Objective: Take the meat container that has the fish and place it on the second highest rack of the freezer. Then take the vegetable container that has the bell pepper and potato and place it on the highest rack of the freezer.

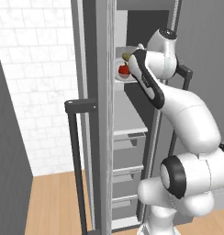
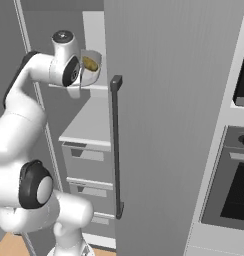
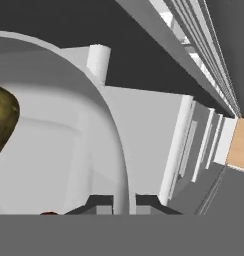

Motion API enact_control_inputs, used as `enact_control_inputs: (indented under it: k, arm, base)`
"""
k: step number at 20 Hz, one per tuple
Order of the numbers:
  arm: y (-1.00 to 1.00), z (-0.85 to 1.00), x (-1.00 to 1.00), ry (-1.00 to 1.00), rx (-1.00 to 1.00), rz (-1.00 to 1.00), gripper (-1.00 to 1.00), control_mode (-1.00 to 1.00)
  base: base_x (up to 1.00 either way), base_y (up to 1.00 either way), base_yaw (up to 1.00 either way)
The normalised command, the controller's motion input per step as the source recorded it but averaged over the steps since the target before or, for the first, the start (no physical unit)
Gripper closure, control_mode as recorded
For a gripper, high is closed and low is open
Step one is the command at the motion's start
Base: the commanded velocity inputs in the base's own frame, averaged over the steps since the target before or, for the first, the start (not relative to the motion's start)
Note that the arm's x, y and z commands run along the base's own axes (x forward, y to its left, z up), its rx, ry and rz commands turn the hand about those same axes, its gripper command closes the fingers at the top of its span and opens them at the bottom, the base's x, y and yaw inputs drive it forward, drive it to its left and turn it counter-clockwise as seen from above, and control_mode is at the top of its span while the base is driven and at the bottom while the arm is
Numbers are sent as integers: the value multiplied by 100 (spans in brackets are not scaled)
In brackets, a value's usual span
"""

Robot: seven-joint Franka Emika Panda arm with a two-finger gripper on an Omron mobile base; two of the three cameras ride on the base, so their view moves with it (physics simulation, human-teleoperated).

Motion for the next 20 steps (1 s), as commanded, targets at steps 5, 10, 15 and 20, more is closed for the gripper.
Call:
enact_control_inputs:
  k: [5,10,15,20]
  arm:
    - [10,-1,99,0,0,0,100,-100]
    - [15,-10,89,0,0,0,100,-100]
    - [2,-19,57,0,0,0,100,-100]
    - [2,-16,22,0,0,0,-100,-100]
  base:
    - [0,0,0]
    - [0,0,0]
    - [0,0,0]
    - [0,0,0]
